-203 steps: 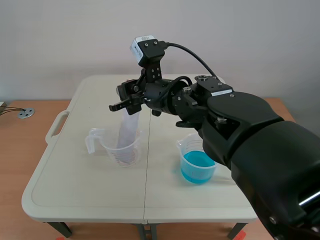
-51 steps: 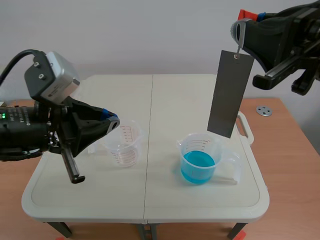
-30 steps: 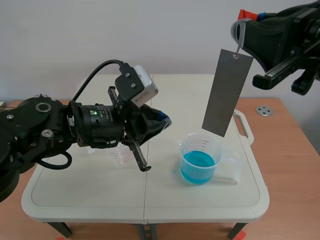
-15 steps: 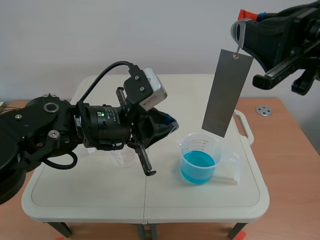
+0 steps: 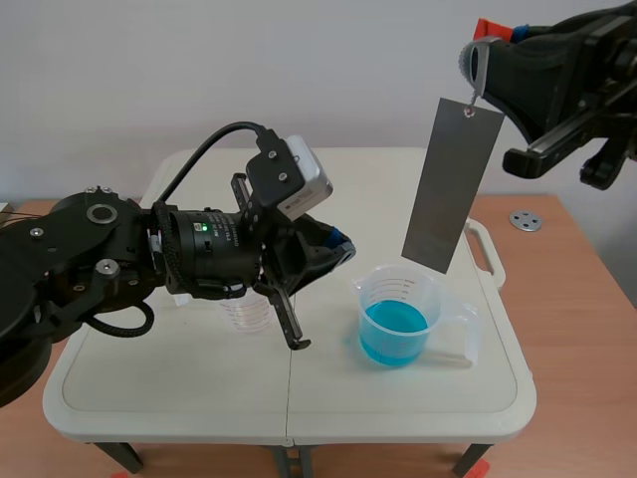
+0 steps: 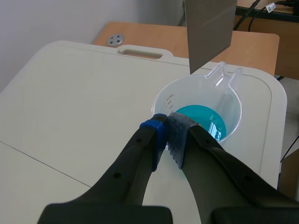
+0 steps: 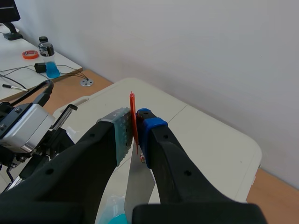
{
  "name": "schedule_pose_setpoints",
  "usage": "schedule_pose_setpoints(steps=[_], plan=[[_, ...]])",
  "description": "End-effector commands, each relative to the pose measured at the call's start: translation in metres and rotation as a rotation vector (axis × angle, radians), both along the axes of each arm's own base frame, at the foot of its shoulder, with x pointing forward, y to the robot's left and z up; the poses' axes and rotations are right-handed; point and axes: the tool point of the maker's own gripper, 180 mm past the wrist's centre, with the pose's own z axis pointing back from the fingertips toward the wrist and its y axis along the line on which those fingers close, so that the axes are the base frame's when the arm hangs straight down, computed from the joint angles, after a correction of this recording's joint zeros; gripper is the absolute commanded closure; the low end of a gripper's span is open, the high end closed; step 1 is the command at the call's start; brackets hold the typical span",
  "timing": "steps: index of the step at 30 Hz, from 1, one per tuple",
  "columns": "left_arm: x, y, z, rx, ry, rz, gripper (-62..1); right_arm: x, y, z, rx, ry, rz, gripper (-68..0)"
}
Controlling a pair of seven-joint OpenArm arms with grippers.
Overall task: Hold the metal plate by the orange handle, dip it into the blue solution, take it out and point at it, then put the plate back in the beaker on the left.
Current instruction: 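Point at the plate with the left hand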
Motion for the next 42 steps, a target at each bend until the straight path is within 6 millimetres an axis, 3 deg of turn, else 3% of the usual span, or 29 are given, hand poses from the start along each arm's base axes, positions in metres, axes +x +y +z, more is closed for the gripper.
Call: schedule_pose_setpoints(steps=[1,6,16,22,30,35,42], plan=[[0.001,-0.006,0.011,-0.028,-0.023,-0.011,-2.3,-0.002,0.003,0.013,0.02,-0.046,0.018,-1.3],[-0.001,0.009,0.0,0.008,-0.014,0.003,-2.3,-0.002,0.003,0.014,0.021,-0.047,0.018,-1.3],[-0.014,0.086,0.012,-0.025,0.002,0.141,-2.3,-0.002,0.003,0.014,0.022,-0.047,0.019,-1.3],[-0.043,0.135,0.01,0.03,0.008,0.184,-2.3,-0.002,0.003,0.014,0.022,-0.047,0.019,-1.3],[-0.086,0.194,-0.013,0.106,0.109,0.299,-2.3,-0.001,0.002,0.012,0.031,-0.043,0.017,-1.3],[-0.114,0.219,-0.021,0.115,0.154,0.365,-2.3,0.004,-0.002,0.004,0.067,-0.028,0.008,-1.3],[-0.156,0.238,-0.034,0.136,0.258,0.408,-2.3,0.008,-0.006,-0.004,0.096,-0.015,-0.001,-1.3]])
